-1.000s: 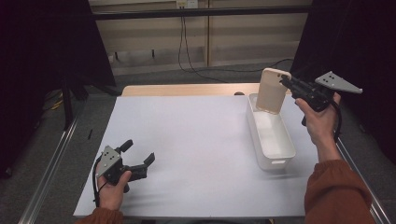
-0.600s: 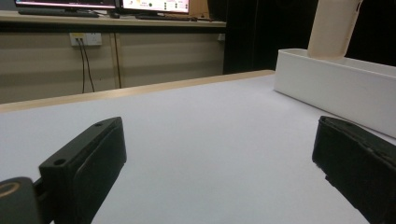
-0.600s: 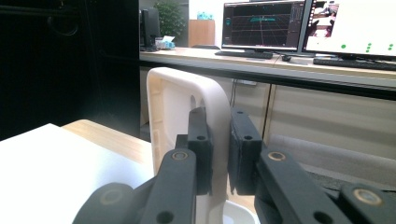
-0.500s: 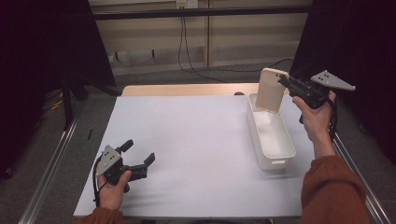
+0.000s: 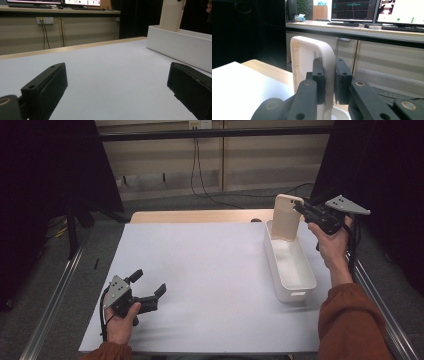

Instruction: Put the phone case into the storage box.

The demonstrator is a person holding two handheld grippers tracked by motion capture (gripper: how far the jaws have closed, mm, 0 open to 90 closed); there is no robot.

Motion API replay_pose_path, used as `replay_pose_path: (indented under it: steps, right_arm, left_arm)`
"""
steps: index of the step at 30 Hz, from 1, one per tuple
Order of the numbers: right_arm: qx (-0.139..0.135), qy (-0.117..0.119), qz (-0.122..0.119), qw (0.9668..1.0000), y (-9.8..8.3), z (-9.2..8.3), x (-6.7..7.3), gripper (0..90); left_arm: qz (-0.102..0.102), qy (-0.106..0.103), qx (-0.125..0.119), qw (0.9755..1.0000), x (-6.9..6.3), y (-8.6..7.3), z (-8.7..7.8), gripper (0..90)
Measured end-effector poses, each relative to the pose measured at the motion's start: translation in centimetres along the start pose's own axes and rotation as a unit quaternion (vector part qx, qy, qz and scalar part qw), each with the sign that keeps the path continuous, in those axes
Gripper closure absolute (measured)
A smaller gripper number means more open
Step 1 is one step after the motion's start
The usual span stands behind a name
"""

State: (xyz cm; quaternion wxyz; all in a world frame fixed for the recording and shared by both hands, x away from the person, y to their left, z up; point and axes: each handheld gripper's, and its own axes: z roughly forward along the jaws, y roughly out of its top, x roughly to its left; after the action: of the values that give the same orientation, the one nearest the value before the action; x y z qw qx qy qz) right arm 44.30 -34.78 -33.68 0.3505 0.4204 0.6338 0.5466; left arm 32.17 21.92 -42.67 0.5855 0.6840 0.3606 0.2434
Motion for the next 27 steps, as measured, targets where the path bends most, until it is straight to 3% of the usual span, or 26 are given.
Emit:
replay_pose_path:
  steps: [27]
  right_arm:
    - [0.020, 0.003, 0.003, 0.9998, -2.4, 1.6, -0.1, 81.2]
  left_arm:
    - [0.003, -0.001, 0.003, 1.0000, 0.0, 0.0, 0.0, 3.2]
